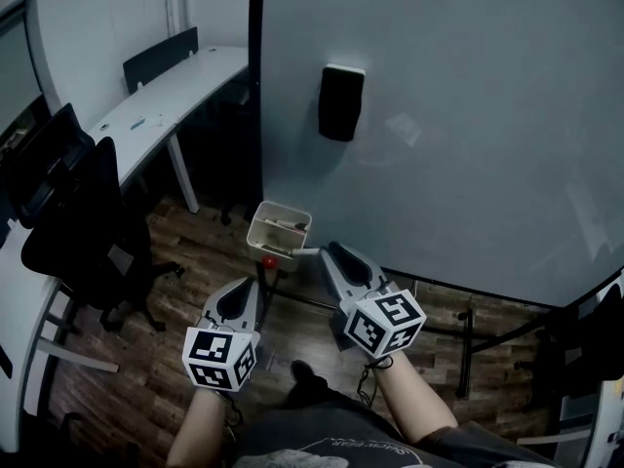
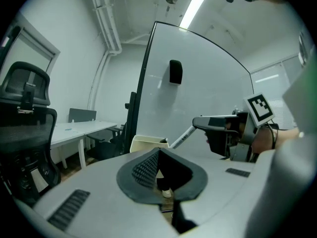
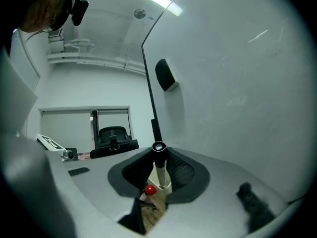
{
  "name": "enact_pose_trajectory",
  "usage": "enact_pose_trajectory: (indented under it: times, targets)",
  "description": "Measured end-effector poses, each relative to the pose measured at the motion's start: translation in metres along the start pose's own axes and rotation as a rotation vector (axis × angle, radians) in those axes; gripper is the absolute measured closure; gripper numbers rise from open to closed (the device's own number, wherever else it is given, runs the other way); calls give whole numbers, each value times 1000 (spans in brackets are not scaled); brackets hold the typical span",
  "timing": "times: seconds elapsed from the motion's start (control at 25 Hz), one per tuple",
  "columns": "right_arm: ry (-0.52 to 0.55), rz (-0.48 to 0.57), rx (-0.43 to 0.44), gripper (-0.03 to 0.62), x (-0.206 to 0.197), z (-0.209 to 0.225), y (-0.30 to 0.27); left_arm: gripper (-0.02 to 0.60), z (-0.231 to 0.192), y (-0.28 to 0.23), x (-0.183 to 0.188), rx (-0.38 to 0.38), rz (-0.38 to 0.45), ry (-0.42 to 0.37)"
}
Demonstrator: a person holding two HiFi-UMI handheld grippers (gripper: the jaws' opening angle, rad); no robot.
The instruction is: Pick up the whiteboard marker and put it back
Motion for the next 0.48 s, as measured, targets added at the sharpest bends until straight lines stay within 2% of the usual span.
enact_pose_trajectory:
  times: [0.48]
  targets:
    - [-8,-84,101,507,-27,20,-55,568,-18,-48,6,54,-24,17]
Point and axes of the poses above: the fingertips, and each gripper's own axes: y backward along the fingers, z to its right, x out of its top, the point moved 1 cm from there along y, backward along the fingers, and after that the axes turned 3 degrees about x, right-handed, at the moved point
